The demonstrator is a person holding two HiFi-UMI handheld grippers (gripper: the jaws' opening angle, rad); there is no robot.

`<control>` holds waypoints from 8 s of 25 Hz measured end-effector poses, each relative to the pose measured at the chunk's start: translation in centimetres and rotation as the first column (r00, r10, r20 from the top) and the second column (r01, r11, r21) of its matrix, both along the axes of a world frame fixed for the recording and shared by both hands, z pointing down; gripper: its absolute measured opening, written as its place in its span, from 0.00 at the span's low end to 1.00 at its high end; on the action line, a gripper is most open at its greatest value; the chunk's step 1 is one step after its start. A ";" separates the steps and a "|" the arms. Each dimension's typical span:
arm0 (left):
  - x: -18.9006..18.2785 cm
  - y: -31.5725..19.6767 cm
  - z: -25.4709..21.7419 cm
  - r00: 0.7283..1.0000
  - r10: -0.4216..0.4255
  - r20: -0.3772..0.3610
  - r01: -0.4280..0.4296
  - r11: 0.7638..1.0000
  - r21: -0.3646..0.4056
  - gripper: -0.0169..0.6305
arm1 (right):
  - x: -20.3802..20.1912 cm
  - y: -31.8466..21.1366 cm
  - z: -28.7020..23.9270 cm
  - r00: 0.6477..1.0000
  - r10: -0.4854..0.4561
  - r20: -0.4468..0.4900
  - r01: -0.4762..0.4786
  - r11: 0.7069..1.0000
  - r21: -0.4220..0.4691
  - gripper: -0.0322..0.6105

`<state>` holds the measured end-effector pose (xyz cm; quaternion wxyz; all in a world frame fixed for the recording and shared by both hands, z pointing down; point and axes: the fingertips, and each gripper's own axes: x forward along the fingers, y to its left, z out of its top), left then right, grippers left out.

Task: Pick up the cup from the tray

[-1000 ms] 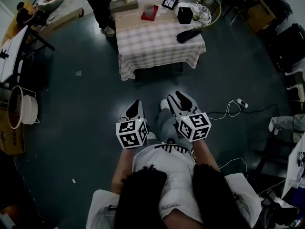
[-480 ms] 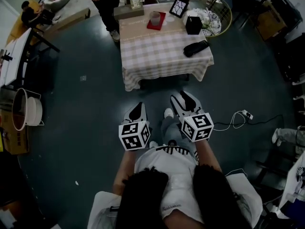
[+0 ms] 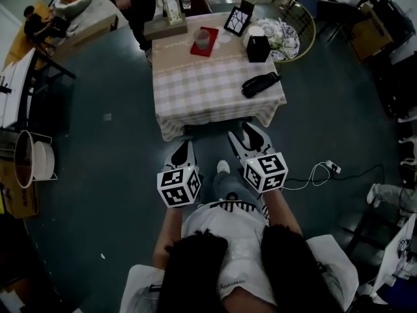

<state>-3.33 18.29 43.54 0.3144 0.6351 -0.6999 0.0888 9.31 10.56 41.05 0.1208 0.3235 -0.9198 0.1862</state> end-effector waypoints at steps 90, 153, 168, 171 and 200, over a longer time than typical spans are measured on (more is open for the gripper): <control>-21.3 -38.8 14.2 0.996 0.061 -0.069 -0.076 0.969 -0.236 0.04 | -25.8 -43.4 19.3 0.979 0.014 -0.205 0.001 0.997 0.073 0.75; -11.4 -36.3 13.8 0.983 0.180 -0.046 -0.186 0.959 -0.214 0.04 | -10.3 -38.8 19.5 0.939 0.236 -0.251 -0.222 0.971 0.085 0.67; -10.5 -35.2 14.2 0.949 0.305 -0.081 -0.316 0.917 -0.244 0.04 | -10.1 -38.7 18.2 0.937 0.293 -0.189 -0.278 0.955 0.104 0.68; -10.5 -35.2 13.9 0.946 0.306 -0.102 -0.322 0.916 -0.238 0.04 | -9.8 -39.5 15.2 0.925 0.360 -0.122 -0.347 0.931 0.116 0.68; -7.0 -35.7 3.9 0.919 0.386 -0.077 -0.385 0.923 0.029 0.04 | -11.2 -33.6 5.0 0.966 0.202 -0.159 -0.188 0.977 0.098 0.06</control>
